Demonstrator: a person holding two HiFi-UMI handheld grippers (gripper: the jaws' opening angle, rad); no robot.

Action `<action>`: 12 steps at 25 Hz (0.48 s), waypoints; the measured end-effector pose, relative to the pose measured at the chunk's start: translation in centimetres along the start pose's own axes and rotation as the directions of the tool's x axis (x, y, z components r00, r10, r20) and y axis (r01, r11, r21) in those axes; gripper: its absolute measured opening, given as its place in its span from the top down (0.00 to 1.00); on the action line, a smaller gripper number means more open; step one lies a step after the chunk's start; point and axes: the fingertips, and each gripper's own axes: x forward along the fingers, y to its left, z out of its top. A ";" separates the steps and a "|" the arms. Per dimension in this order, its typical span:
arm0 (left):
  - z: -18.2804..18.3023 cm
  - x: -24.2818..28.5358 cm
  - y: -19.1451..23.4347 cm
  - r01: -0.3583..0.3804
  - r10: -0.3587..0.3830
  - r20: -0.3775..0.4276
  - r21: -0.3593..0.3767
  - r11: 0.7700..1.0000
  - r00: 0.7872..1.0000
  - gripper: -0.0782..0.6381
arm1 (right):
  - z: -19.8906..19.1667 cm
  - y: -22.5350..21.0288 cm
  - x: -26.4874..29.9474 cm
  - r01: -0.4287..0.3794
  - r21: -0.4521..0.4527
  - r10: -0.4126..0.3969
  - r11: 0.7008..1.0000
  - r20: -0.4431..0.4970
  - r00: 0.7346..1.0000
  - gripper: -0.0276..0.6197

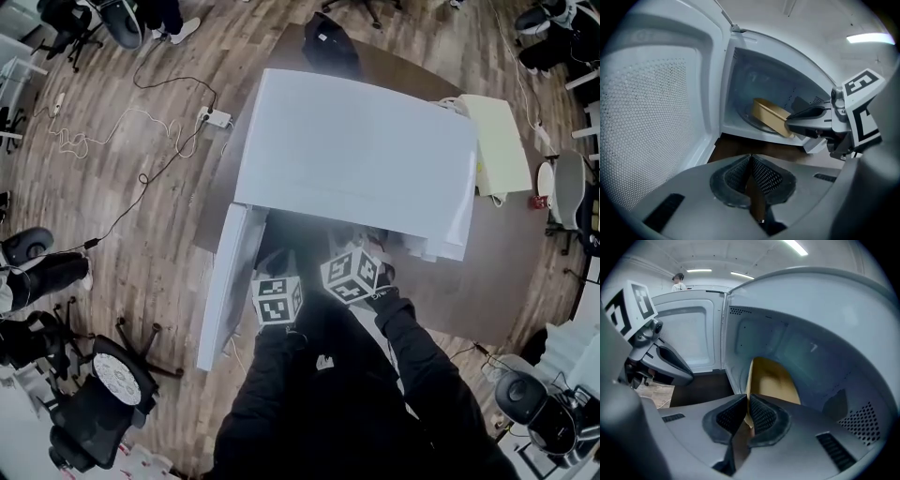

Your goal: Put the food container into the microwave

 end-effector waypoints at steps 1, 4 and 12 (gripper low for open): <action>0.0 0.1 0.1 -0.001 0.001 -0.002 -0.003 1.000 1.000 0.84 | 0.0 -0.1 0.3 0.000 -0.001 0.000 1.000 -0.001 1.000 0.90; -0.1 0.5 0.2 -0.004 0.004 -0.007 -0.008 1.000 1.000 0.84 | 0.0 -0.4 1.0 -0.004 0.006 0.004 1.000 -0.001 1.000 0.90; -0.1 0.5 0.2 -0.002 0.002 0.000 -0.005 1.000 1.000 0.84 | 0.3 -0.1 0.7 -0.043 0.080 0.040 0.996 0.038 0.998 0.84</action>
